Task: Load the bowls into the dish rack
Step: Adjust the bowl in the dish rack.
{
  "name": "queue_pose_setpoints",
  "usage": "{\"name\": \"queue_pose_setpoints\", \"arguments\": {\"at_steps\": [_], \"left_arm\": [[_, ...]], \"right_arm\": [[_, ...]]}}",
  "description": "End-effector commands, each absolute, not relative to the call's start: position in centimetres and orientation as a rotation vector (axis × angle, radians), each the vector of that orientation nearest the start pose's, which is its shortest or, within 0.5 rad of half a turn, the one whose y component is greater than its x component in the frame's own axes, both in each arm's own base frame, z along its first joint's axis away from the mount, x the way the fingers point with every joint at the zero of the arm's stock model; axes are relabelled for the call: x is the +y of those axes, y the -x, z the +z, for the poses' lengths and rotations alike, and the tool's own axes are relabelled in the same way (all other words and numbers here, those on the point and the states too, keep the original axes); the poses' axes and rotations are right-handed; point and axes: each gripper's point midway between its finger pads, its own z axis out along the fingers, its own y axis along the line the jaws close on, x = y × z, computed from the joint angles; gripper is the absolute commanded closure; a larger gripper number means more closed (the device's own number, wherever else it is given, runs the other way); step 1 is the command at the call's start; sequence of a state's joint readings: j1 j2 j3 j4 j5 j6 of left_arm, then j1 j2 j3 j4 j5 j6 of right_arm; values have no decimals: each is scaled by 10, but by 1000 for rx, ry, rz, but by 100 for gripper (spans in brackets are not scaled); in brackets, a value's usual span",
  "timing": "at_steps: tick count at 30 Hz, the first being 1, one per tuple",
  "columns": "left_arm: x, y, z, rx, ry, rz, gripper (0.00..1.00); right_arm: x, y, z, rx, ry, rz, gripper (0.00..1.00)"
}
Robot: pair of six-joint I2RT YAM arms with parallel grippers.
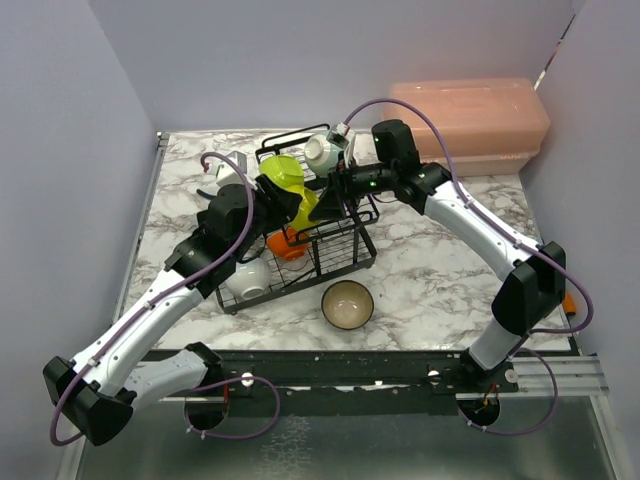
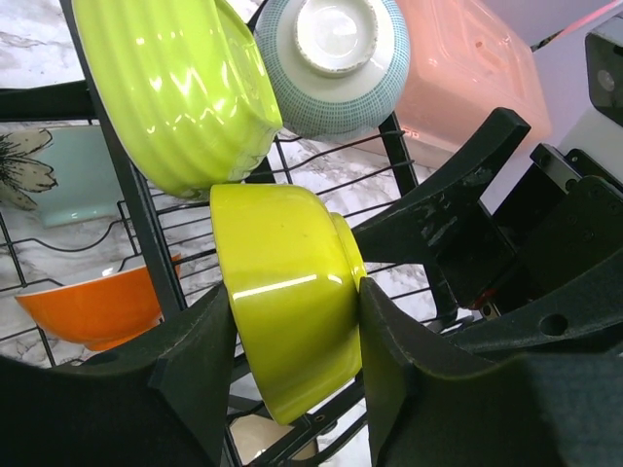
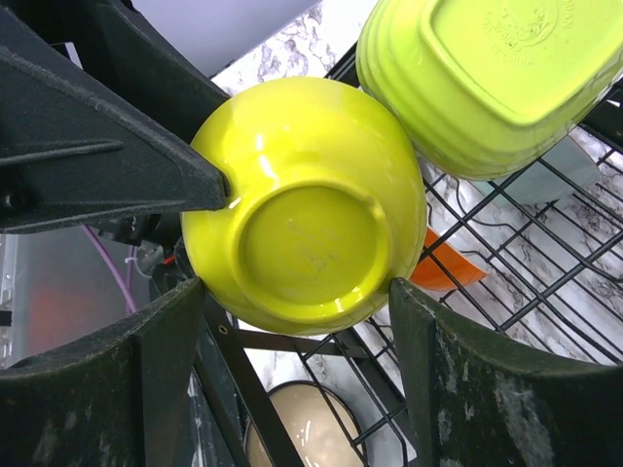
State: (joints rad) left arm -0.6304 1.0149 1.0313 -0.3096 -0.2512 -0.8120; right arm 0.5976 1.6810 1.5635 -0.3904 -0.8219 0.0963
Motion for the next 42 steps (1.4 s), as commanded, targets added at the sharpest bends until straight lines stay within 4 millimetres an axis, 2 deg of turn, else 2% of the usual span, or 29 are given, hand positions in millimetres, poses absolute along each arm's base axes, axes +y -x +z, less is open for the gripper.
{"name": "queue_pose_setpoints", "arguments": {"at_steps": [1, 8, 12, 21, 25, 31, 37, 42], "left_arm": [[-163, -279, 252, 2032, 321, -513, 70], [-146, -269, 229, 2073, 336, -422, 57], [-143, -270, 233, 2065, 331, -409, 44], [-134, -269, 237, 2069, 337, -348, 19], [-128, -267, 252, 2023, 357, -359, 12], [-126, -266, 287, 1943, 325, -398, 2], [-135, -265, 317, 1872, 261, -483, 1], [-144, -269, 321, 1868, 210, -498, 1]], "right_arm": [[370, -280, 278, 1831, 1092, 1306, 25], [370, -276, 277, 1824, 1102, 1319, 24], [370, -275, 280, 1809, 1103, 1325, 23], [370, -279, 303, 1734, 1051, 1304, 18], [369, -284, 309, 1726, 1016, 1276, 16], [369, -293, 311, 1737, 972, 1239, 16], [369, -300, 311, 1757, 937, 1218, 16], [371, -299, 305, 1777, 943, 1234, 18]]}}
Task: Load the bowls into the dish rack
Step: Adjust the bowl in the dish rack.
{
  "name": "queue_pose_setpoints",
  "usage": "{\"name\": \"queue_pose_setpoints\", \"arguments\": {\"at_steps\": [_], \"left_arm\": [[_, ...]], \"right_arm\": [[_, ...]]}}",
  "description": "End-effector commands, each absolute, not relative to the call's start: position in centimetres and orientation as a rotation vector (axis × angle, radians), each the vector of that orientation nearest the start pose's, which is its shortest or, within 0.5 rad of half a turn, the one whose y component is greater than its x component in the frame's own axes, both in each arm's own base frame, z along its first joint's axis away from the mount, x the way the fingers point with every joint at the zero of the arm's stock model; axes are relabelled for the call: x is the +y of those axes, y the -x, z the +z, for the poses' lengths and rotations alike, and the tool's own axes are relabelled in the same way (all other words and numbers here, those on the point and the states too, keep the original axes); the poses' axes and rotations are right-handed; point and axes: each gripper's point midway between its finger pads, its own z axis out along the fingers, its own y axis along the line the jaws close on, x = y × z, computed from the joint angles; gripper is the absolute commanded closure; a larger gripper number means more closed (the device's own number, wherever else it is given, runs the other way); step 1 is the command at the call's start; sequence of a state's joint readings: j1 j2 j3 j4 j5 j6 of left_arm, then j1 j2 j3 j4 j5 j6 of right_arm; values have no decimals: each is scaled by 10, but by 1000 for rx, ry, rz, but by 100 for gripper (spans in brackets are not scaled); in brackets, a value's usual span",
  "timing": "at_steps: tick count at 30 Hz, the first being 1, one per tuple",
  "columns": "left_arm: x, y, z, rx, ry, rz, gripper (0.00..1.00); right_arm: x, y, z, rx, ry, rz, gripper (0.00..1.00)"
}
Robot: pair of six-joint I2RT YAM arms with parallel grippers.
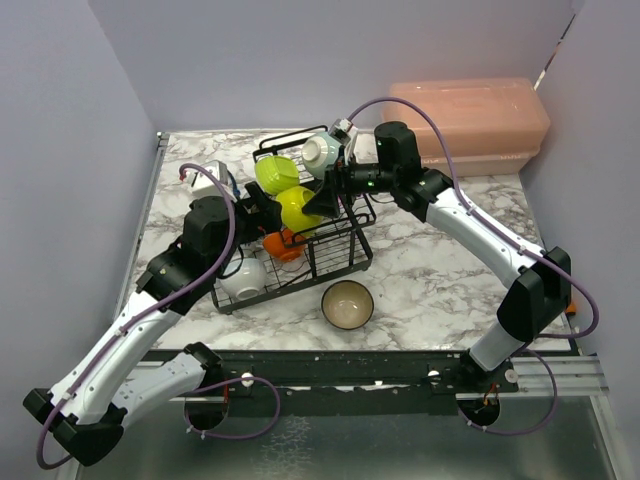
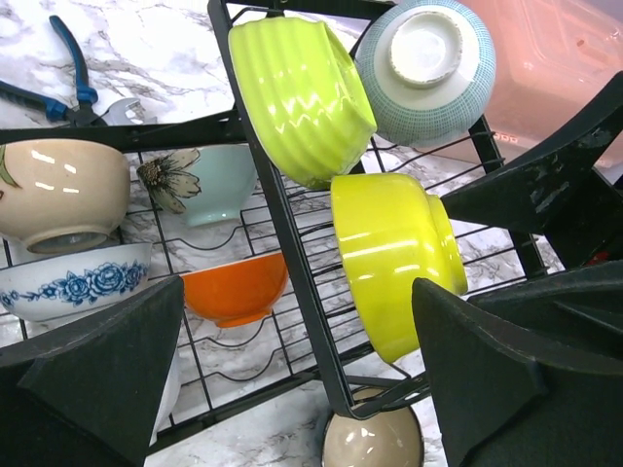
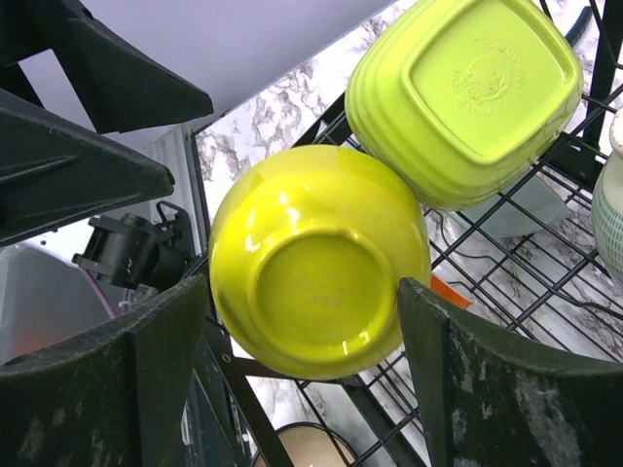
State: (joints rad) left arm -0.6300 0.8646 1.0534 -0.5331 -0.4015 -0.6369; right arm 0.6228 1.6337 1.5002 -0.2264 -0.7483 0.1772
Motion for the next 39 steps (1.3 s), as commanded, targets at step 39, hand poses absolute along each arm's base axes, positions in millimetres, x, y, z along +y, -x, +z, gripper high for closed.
{"name": "queue_pose_setpoints", "arguments": {"at_steps": [39], "left_arm": [[-161, -274, 356, 1766, 94, -574, 1]], "right_arm": [[370, -297, 306, 1802, 953, 1040, 18]]}}
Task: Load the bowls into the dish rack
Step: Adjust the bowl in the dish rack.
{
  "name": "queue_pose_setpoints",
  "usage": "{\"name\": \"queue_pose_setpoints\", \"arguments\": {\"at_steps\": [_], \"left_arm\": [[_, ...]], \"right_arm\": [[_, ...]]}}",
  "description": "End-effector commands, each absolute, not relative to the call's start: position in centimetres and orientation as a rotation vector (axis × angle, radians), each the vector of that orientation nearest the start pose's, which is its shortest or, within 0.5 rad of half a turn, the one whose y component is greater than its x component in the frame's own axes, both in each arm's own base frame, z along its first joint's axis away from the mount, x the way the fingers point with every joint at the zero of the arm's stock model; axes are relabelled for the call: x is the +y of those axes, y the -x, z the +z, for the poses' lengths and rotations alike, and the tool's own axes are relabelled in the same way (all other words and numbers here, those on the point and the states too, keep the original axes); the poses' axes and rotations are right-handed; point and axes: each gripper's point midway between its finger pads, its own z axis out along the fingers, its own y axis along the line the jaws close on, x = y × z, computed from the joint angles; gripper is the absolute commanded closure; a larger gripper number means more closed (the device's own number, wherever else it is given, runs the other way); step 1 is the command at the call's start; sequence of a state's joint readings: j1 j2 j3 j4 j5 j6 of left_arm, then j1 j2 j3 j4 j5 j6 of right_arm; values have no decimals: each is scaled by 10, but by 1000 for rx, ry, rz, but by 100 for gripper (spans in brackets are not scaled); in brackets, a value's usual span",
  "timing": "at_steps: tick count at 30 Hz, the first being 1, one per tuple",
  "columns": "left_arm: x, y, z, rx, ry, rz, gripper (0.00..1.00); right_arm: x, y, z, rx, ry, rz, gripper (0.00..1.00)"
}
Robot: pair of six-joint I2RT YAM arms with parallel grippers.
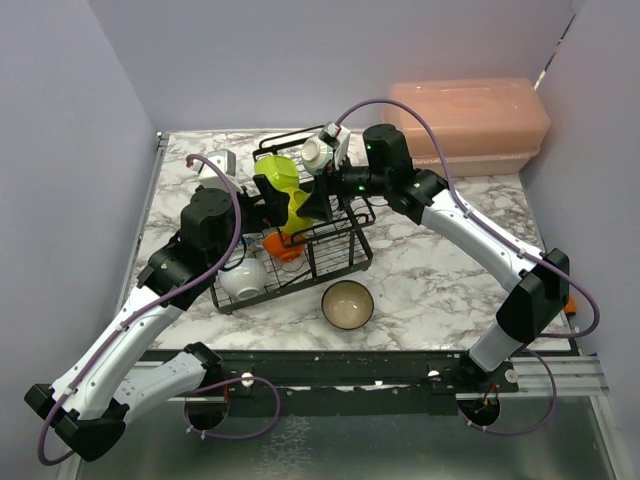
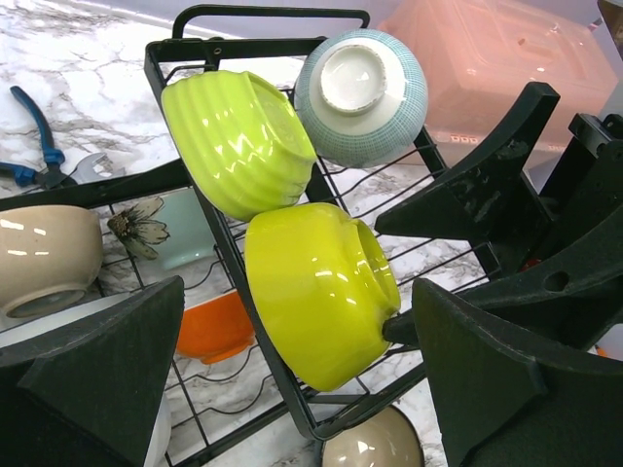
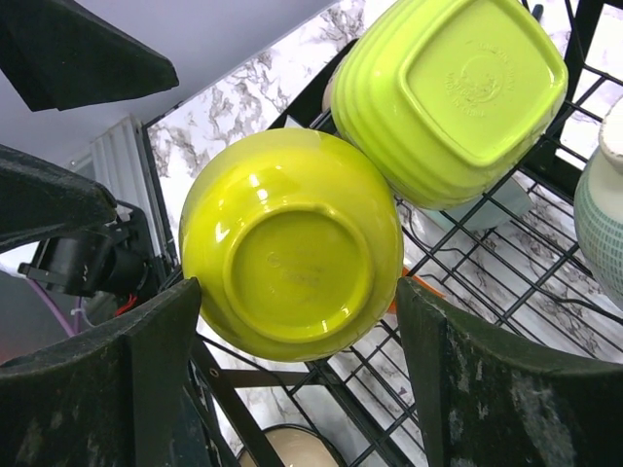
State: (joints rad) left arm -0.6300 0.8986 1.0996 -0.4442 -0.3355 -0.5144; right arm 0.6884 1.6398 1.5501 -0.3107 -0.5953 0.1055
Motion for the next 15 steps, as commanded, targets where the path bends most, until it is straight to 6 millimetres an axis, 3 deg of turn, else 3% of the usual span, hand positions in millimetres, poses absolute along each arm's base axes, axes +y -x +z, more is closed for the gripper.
{"name": "queue_pose_setpoints", "arguments": {"at_steps": [1, 10, 15], "left_arm": [[-162, -274, 358, 1760, 86, -581, 1], [-169, -270, 375, 1695, 33, -634, 1], [-185, -265, 390, 1647, -59, -712, 2]], "right_arm": [[369, -296, 309, 1796, 945, 1039, 18], [372, -283, 324, 1768, 956, 1127, 19], [371, -282, 329, 1779, 924, 1159, 19]]}}
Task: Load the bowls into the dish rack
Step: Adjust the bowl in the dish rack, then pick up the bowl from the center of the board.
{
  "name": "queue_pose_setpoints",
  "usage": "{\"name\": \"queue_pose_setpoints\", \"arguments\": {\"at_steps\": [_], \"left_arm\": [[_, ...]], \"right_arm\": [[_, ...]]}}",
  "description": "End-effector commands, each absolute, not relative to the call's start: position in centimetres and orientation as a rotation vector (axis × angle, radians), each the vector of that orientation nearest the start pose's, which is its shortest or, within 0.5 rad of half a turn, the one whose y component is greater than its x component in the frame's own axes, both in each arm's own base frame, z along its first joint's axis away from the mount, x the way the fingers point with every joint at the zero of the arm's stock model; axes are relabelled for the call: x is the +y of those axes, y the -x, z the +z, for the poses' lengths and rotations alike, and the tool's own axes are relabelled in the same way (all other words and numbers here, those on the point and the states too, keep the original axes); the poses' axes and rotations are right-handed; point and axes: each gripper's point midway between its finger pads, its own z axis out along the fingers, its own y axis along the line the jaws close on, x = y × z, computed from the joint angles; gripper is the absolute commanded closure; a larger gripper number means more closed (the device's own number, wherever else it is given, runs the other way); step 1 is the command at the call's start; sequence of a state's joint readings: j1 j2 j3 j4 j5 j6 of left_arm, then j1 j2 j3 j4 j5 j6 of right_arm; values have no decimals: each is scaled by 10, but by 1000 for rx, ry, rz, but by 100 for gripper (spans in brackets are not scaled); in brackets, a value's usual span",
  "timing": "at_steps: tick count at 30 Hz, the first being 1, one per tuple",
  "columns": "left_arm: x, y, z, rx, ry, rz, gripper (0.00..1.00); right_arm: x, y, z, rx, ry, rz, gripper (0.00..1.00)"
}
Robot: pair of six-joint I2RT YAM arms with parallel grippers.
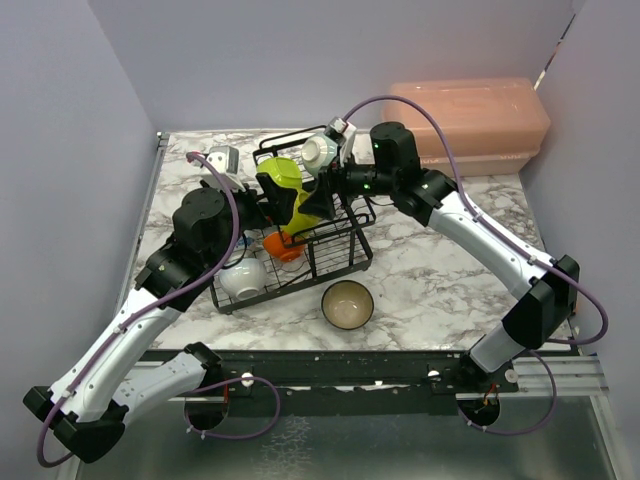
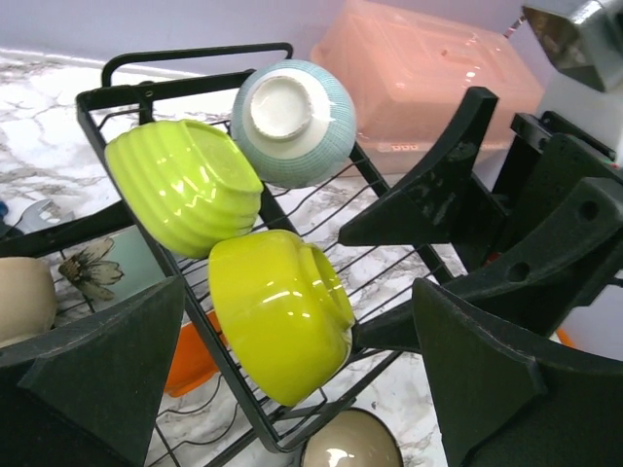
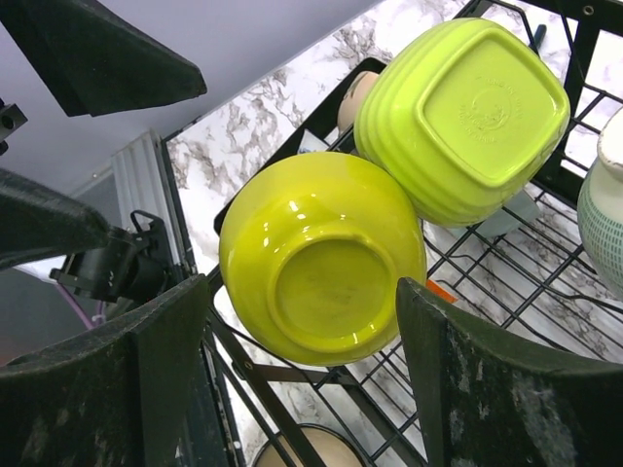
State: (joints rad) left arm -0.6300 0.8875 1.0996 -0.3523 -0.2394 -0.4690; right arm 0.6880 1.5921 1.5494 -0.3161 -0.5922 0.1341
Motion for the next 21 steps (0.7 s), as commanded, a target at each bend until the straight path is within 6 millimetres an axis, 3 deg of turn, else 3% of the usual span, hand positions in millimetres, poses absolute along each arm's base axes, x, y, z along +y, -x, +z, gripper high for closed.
{"name": "queue_pose_setpoints", "arguments": {"at_steps": [1, 7, 12, 17, 21], "left_arm": [[-190, -263, 394, 1635, -86, -735, 3], [-229, -241, 414, 1562, -298, -944, 10], [-263, -222, 411, 1547, -467, -1080, 16], [-310, -184, 388, 1540, -688, -1110, 17], [-344, -147, 343, 1584, -880, -1069, 18]], "right_arm": [[367, -285, 331, 1790, 891, 1176, 19], [327, -296, 362, 1754, 721, 1287, 20], [268, -321, 367, 1800, 531, 1226, 20], [199, -334, 326, 1901, 324, 1130, 19], [152, -328, 282, 1990, 172, 1059, 19]]}}
